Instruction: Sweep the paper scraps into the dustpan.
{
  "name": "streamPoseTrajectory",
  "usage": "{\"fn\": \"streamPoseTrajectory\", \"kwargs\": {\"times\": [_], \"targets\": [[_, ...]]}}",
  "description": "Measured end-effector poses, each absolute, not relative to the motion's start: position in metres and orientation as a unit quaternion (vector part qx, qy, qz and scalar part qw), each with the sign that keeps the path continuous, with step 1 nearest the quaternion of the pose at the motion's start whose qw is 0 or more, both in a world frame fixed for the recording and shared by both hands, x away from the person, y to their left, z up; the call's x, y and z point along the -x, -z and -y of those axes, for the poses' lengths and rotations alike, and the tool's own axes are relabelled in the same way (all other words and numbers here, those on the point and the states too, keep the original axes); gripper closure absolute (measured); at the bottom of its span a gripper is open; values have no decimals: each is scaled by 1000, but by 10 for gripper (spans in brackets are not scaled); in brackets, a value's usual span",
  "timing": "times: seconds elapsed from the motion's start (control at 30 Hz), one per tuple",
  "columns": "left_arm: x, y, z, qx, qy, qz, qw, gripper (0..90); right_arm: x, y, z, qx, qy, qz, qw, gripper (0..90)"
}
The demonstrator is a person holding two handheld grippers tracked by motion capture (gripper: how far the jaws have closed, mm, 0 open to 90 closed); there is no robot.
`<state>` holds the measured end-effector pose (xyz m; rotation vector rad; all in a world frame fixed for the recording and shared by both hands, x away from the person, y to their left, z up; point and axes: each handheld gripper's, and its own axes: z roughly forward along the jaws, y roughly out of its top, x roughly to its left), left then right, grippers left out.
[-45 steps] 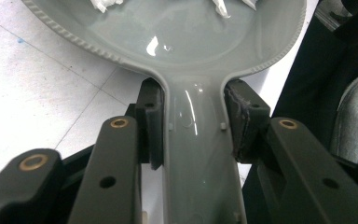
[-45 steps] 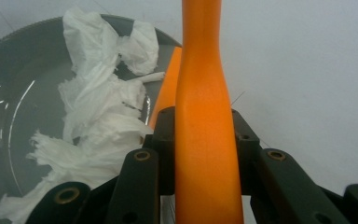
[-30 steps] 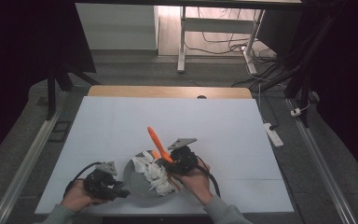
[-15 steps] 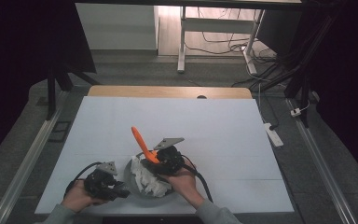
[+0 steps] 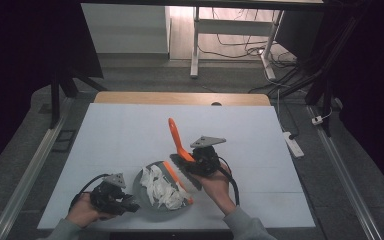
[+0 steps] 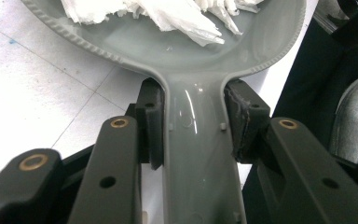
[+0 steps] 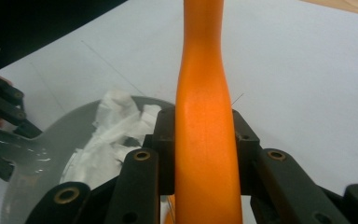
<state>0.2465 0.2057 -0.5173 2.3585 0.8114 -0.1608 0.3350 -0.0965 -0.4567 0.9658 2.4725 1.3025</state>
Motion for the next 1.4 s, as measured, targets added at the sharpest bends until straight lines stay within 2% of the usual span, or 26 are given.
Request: {"fn": "streamPoseTrajectory", "kwargs": {"times": [0.3,0.53,0.77,1.1,1.4], "targets": [[-245,518,-204,-893,63,-311,319,613,-340,469,101,-341,-420,-836,93,703],[-242,521,-196,-893,60,-315,314,612,-327,490,72,-322,-396,-857,72,703],[-242,523,-197,-890,62,-320,318,612,-310,478,56,-286,-426,-856,59,703],[-242,526,-198,-886,55,-324,326,613,-321,460,83,-309,-449,-833,95,703],[-241,526,-198,-886,49,-321,331,613,-326,459,92,-317,-456,-827,83,703]]}}
